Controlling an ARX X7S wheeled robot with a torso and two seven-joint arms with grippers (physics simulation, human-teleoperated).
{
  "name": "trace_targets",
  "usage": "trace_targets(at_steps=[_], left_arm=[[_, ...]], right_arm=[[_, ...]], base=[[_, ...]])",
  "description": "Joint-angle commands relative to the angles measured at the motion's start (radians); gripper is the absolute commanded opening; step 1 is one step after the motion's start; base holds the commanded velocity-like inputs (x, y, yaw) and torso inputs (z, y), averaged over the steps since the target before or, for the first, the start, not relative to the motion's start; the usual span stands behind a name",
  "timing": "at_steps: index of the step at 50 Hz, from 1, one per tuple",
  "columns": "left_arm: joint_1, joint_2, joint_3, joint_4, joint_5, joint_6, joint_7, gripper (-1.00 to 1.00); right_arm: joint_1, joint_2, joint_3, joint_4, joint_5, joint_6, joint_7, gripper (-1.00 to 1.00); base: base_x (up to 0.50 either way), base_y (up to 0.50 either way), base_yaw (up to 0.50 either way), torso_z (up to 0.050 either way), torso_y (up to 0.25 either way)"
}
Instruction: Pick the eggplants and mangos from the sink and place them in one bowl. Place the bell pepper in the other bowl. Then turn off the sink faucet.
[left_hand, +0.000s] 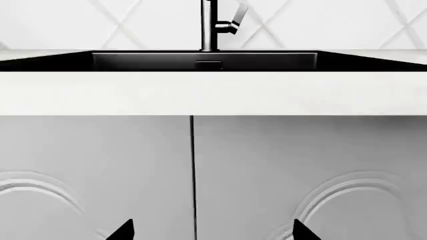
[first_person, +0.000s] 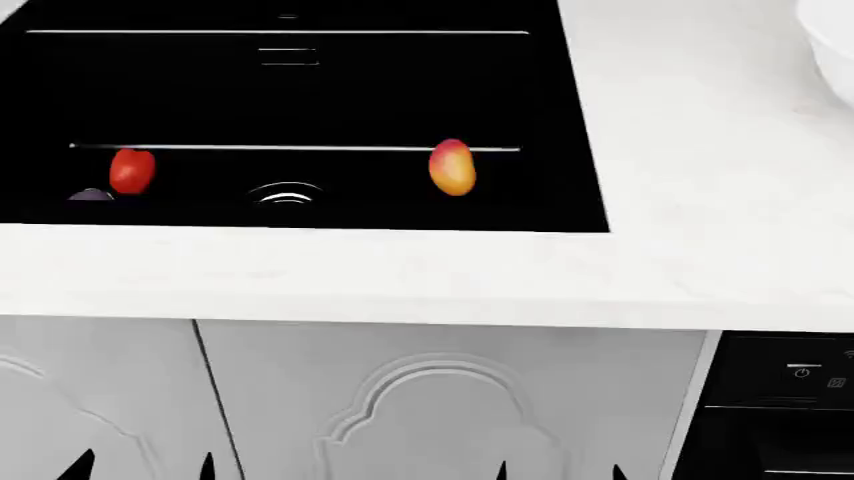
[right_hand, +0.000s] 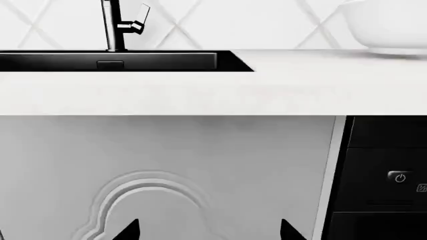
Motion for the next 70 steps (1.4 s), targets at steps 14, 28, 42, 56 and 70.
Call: trace_targets(at_steps=[14, 28, 42, 56, 70], left_arm=[[0.013, -0.053, 0.041, 0.017, -0.082, -0.006, -0.056, 1.0], [0.004, -0.074, 0.067, 0.009, -0.096, -0.002, -0.081, 1.0], [0.0, -0.087, 0.087, 0.006, -0.109, -0.001, -0.101, 1.0], [0.006, -0.105, 0.101, 0.012, -0.138, 0.0, -0.112, 1.0], [0.002, -0.121, 0.119, 0.017, -0.131, -0.007, -0.138, 1.0]], right_arm=[[-0.01, 0.05, -0.054, -0.007, 0.052, 0.004, 0.062, 1.0], [0.0, 0.074, -0.085, -0.006, 0.06, 0.016, 0.086, 1.0], [0.003, 0.088, -0.103, -0.006, 0.071, 0.018, 0.109, 1.0], [-0.002, 0.103, -0.12, -0.01, 0.084, 0.01, 0.133, 1.0], [0.003, 0.114, -0.132, -0.006, 0.097, 0.022, 0.154, 1.0]], base=[[0.0, 0.0, 0.0, 0.0, 0.0], [0.0, 0.13, 0.0, 0.0, 0.0], [0.0, 0.5, 0.0, 0.0, 0.0], [0.0, 0.43, 0.0, 0.0, 0.0], [0.0, 0.0, 0.0, 0.0, 0.0]])
